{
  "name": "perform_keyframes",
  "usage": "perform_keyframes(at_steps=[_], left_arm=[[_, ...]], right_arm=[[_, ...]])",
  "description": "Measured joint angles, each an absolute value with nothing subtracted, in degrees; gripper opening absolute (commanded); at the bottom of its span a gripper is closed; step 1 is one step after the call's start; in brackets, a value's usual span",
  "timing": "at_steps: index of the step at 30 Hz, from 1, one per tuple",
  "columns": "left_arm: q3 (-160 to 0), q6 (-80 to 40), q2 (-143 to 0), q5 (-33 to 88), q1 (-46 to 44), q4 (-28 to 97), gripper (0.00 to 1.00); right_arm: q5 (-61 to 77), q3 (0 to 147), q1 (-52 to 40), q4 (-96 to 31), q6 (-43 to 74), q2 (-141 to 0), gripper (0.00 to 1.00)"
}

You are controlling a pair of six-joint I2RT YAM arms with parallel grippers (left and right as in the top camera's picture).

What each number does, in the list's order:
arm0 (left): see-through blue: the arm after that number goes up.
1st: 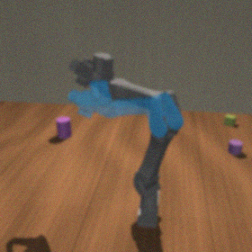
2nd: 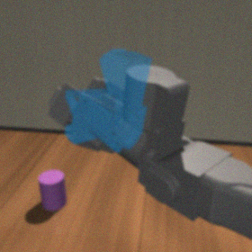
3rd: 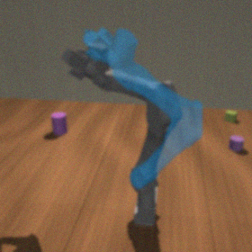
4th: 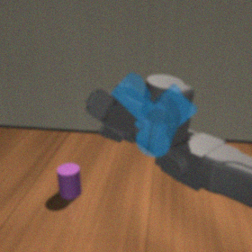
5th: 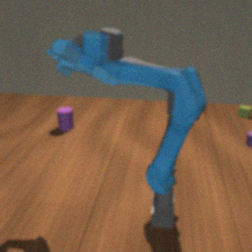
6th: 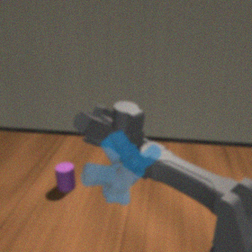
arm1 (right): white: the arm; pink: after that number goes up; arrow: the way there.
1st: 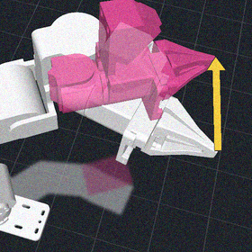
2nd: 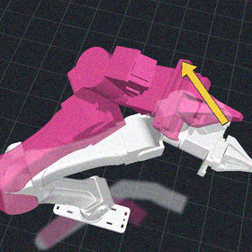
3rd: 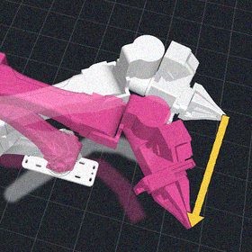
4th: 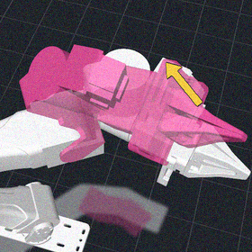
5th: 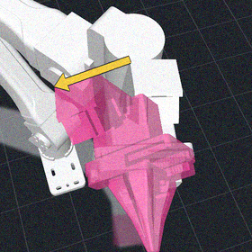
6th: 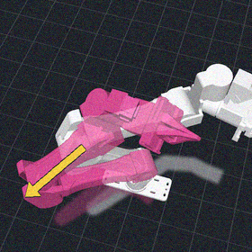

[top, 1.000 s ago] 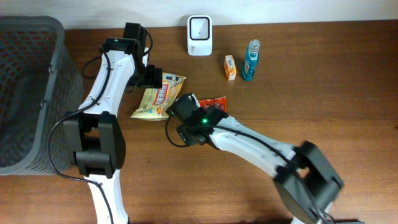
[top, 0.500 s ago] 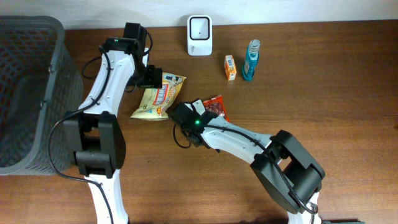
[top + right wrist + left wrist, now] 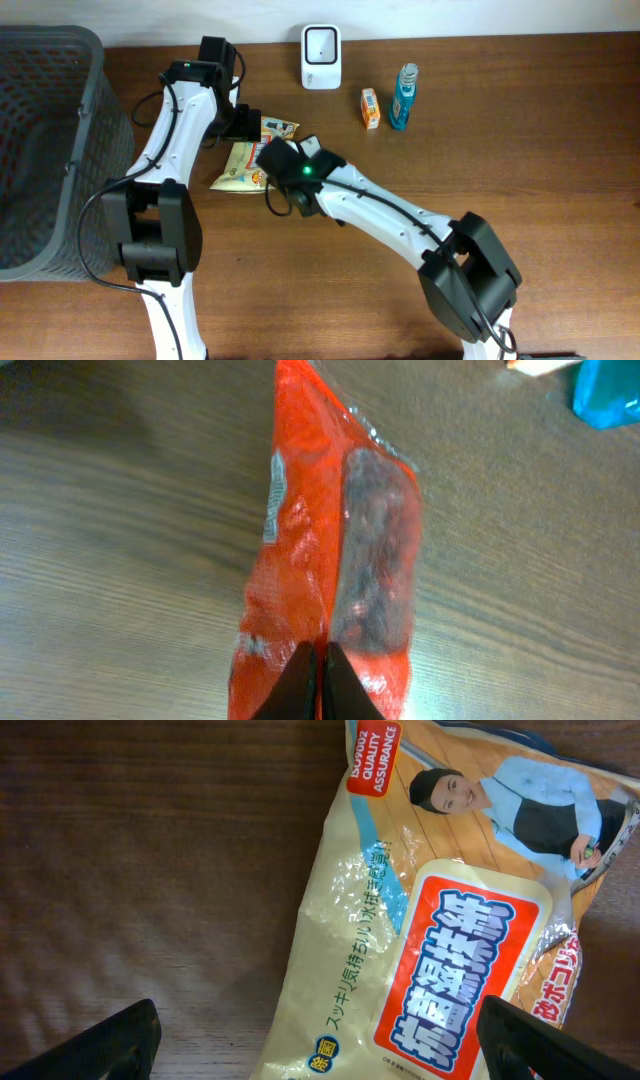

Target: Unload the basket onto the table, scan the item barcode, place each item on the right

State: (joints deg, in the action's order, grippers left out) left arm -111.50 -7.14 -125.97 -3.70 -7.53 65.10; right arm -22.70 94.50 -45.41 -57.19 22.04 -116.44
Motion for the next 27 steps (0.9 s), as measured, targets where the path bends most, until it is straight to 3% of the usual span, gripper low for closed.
perform_keyframes(at_steps=[6, 7, 8, 9, 10, 16, 27], left_arm=[[-111.5, -7.1, -126.0, -3.7, -7.5, 65.1, 0.99], [-111.5, -7.1, -126.0, -3.7, -7.5, 65.1, 0.99], [-111.5, -7.1, -126.0, -3.7, -7.5, 65.1, 0.99], [-111.5, -7.1, -126.0, -3.7, -7.5, 65.1, 0.99], [-111.5, -7.1, -126.0, -3.7, -7.5, 65.1, 0.99], [-111.5, -7.1, -126.0, -3.7, -7.5, 65.1, 0.99], [-111.5, -7.1, -126.0, -3.7, -7.5, 65.1, 0.99]], right_arm=[[-12.3, 101.7, -44.1, -63.2, 22.3, -113.8, 0.05], [-10.5, 101.9, -43.4, -64.2, 22.3, -113.6, 0.23], [-8.9, 101.9, -42.6, -65.1, 21.6, -113.6, 0.62], [-7.2, 101.8, -41.6, -66.2, 20.4, -113.6, 0.89], [-6.1, 101.8, -41.0, -66.5, 19.3, -113.6, 0.95], [-3.4, 96.6, -41.0, -62.3, 15.5, -113.6, 0.98], [-9.2, 80.6, -42.0, -44.1, 22.4, -114.6, 0.99]])
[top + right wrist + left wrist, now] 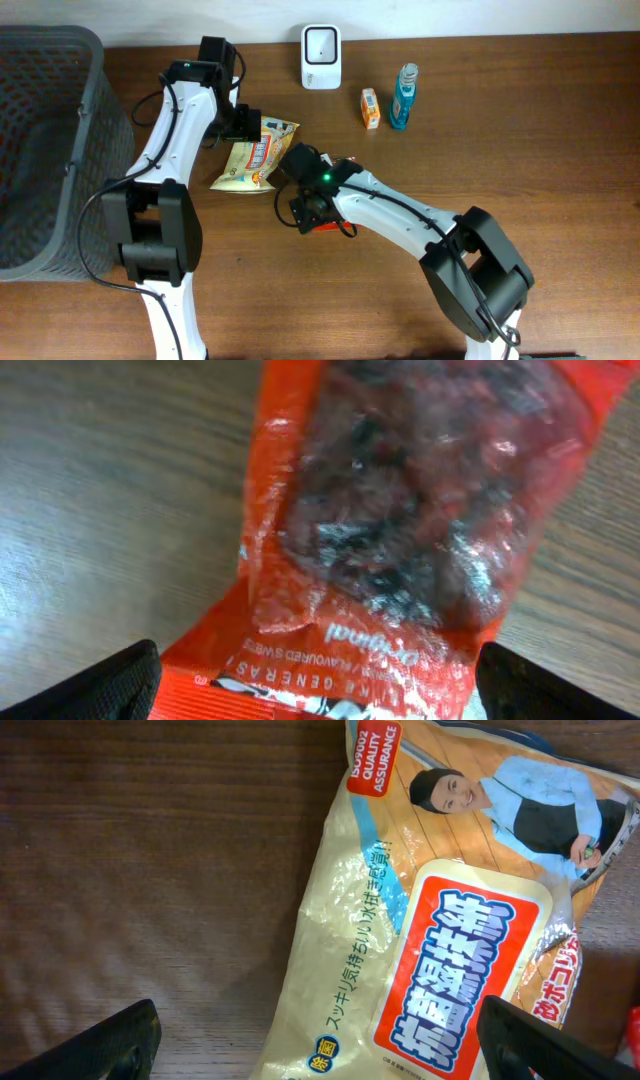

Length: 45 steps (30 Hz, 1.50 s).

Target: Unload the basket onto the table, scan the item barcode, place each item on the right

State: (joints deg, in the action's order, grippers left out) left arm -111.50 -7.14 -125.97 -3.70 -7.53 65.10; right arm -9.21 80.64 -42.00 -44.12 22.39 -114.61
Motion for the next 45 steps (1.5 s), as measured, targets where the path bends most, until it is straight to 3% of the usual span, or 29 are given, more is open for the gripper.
perform_keyframes(at_steps=[9, 10, 12, 14, 18, 23, 34, 45], left_arm=[[-111.5, -7.1, -126.0, -3.7, -7.5, 65.1, 0.99], [-111.5, -7.1, -126.0, -3.7, -7.5, 65.1, 0.99], [-111.5, -7.1, -126.0, -3.7, -7.5, 65.1, 0.99], [-111.5, -7.1, -126.0, -3.7, -7.5, 65.1, 0.99], [-111.5, -7.1, -126.0, -3.7, -7.5, 65.1, 0.99], [-111.5, -7.1, -126.0, -3.7, -7.5, 65.1, 0.99], [-111.5, -7.1, -126.0, -3.7, -7.5, 65.1, 0.99], [-111.5, -7.1, -126.0, -3.7, -7.5, 65.1, 0.99]], right_arm=[[-12.4, 80.4, -42.1, -43.2, 25.6, -117.1, 0.96], [-13.0, 80.4, -42.1, -43.1, 26.0, -118.2, 0.91], [-13.5, 80.5, -42.2, -43.1, 26.4, -118.2, 0.70], [-14.5, 80.5, -42.2, -43.0, 27.0, -118.3, 0.60], [-15.9, 80.5, -42.2, -43.0, 27.1, -118.5, 0.25], [-17.7, 80.8, -42.2, -43.4, 26.9, -118.5, 0.04], [-9.2, 99.2, -42.2, -60.5, 25.0, -119.6, 0.04], [25.3, 102.8, -35.1, -68.0, 9.8, -119.6, 0.04]])
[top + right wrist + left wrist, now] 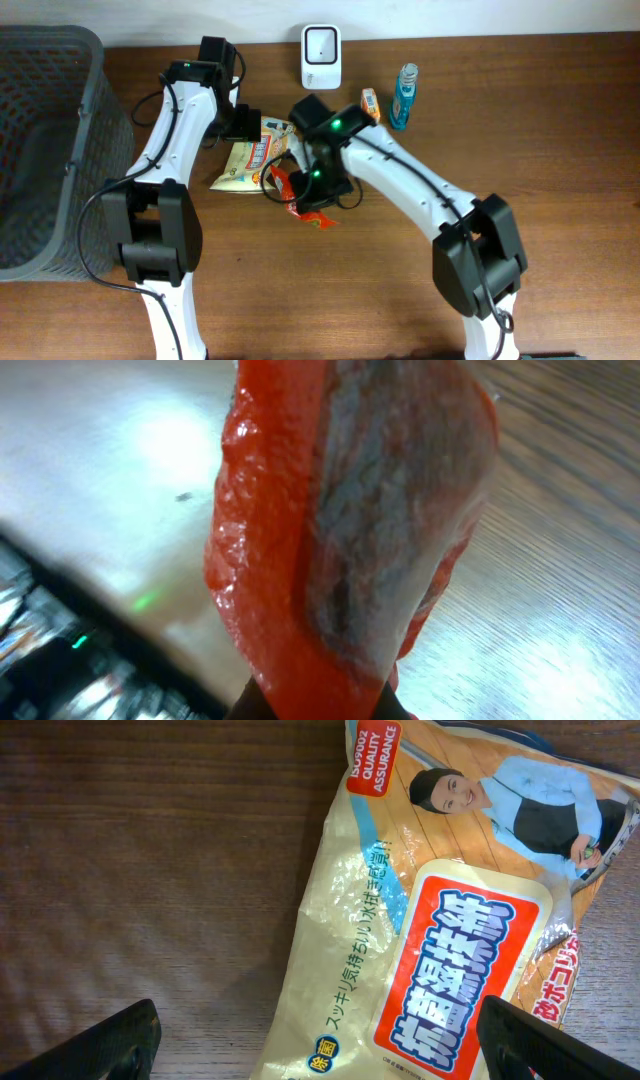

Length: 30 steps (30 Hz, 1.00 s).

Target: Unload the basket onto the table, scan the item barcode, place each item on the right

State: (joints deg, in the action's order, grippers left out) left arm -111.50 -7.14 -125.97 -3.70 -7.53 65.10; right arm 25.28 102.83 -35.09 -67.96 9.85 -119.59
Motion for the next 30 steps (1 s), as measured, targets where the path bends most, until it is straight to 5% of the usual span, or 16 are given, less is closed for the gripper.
perform_keyframes(at_steps=[19, 23, 26, 30], left_arm=[[-111.5, -7.1, -126.0, -3.7, -7.5, 65.1, 0.99], [-111.5, -7.1, -126.0, -3.7, -7.5, 65.1, 0.99], [-111.5, -7.1, -126.0, -3.7, -7.5, 65.1, 0.99], [-111.5, -7.1, -126.0, -3.7, -7.5, 65.1, 0.99]], right_arm=[[46.3, 89.2, -23.7, -60.8, 3.0, -119.6, 0.08], [45.3, 85.0, -18.4, -58.3, 6.0, -119.6, 0.32], [36.7, 84.0, -14.3, -58.9, 9.7, -119.6, 0.79], [29.5, 84.2, -11.6, -60.1, 11.6, -119.6, 0.88]])
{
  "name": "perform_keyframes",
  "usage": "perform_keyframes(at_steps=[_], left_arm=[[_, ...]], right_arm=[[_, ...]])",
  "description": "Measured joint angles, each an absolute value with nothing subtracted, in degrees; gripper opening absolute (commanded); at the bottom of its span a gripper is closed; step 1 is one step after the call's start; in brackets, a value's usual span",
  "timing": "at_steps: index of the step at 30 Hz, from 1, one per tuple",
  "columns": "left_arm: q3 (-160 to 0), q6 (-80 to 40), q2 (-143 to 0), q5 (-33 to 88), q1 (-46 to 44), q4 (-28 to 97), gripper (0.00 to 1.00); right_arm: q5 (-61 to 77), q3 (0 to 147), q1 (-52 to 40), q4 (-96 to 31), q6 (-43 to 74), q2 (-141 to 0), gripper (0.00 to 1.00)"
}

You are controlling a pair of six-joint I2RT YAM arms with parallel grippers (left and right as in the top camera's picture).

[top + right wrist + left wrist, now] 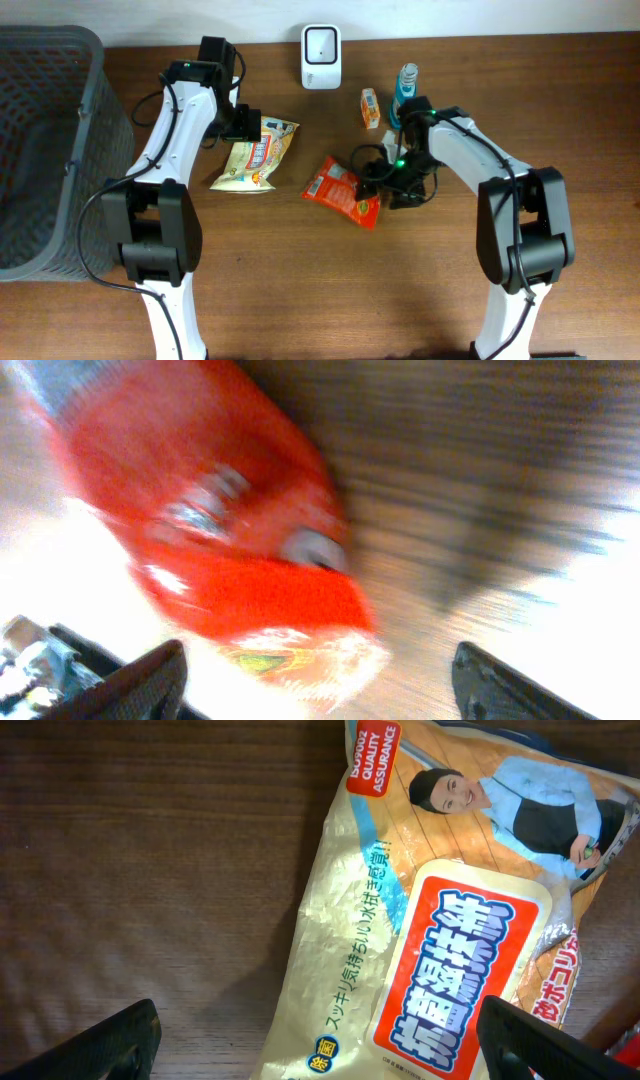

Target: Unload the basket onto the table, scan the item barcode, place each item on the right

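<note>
A red snack packet [342, 190] lies flat on the wooden table, just left of my right gripper [378, 180]. In the right wrist view the packet [210, 530] is blurred, and the right gripper [320, 690] stands open above it, holding nothing. A white barcode scanner [321, 57] stands at the back edge. My left gripper [245, 125] hovers over a yellow snack bag [253, 158]. The left wrist view shows this bag [430, 940] filling the frame, with the left gripper [320, 1055] open over its lower end.
A grey mesh basket [45, 150] stands at the far left. A small orange box [370, 107] and a blue bottle [404, 95] stand right of the scanner, close behind my right arm.
My right gripper was shut on the red packet beside the yellow bag. Now it is open and further right, and the packet lies on the table. The left arm has not moved.
My right gripper was first shut on the red packet's edge beside the yellow bag. Then it stood open over the packet on the table. Then it was shut on the packet again and held it up. Now the packet lies released, further right.
</note>
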State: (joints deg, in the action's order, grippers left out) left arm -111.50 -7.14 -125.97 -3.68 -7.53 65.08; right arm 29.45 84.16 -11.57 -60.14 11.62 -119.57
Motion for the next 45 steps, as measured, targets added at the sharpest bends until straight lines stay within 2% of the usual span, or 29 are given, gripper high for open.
perform_keyframes(at_steps=[4, 6, 11, 12, 13, 17, 20, 32, 36, 40, 45], left_arm=[[-111.5, -7.1, -126.0, -3.7, -7.5, 65.1, 0.99], [-111.5, -7.1, -126.0, -3.7, -7.5, 65.1, 0.99], [-111.5, -7.1, -126.0, -3.7, -7.5, 65.1, 0.99], [-111.5, -7.1, -126.0, -3.7, -7.5, 65.1, 0.99], [-111.5, -7.1, -126.0, -3.7, -7.5, 65.1, 0.99], [-111.5, -7.1, -126.0, -3.7, -7.5, 65.1, 0.99], [-111.5, -7.1, -126.0, -3.7, -7.5, 65.1, 0.99], [-111.5, -7.1, -126.0, -3.7, -7.5, 65.1, 0.99], [-111.5, -7.1, -126.0, -3.7, -7.5, 65.1, 0.99], [-111.5, -7.1, -126.0, -3.7, -7.5, 65.2, 0.99], [-111.5, -7.1, -126.0, -3.7, -7.5, 65.1, 0.99]], right_arm=[[23.9, 88.5, -11.6, -66.0, 12.1, -119.6, 0.86], [22.2, 92.7, -11.9, -68.7, 12.1, -119.6, 0.76], [20.7, 100.0, -15.4, -70.4, 11.7, -119.4, 0.21], [20.6, 100.4, -16.9, -69.7, 11.5, -119.3, 0.13], [20.5, 100.5, -18.1, -69.1, 11.7, -119.3, 0.10], [19.5, 100.5, -22.1, -66.6, 11.9, -119.3, 0.05], [14.4, 100.5, -25.0, -65.9, 15.2, -119.3, 0.04], [4.9, 100.5, -25.1, -64.5, 21.0, -128.7, 0.04], [-1.7, 101.6, -24.9, -70.5, 23.0, -128.6, 0.04], [-4.2, 109.6, -24.4, -79.7, 23.7, -128.8, 0.04], [-2.2, 116.9, -24.5, -81.6, 22.5, -127.4, 0.05]])
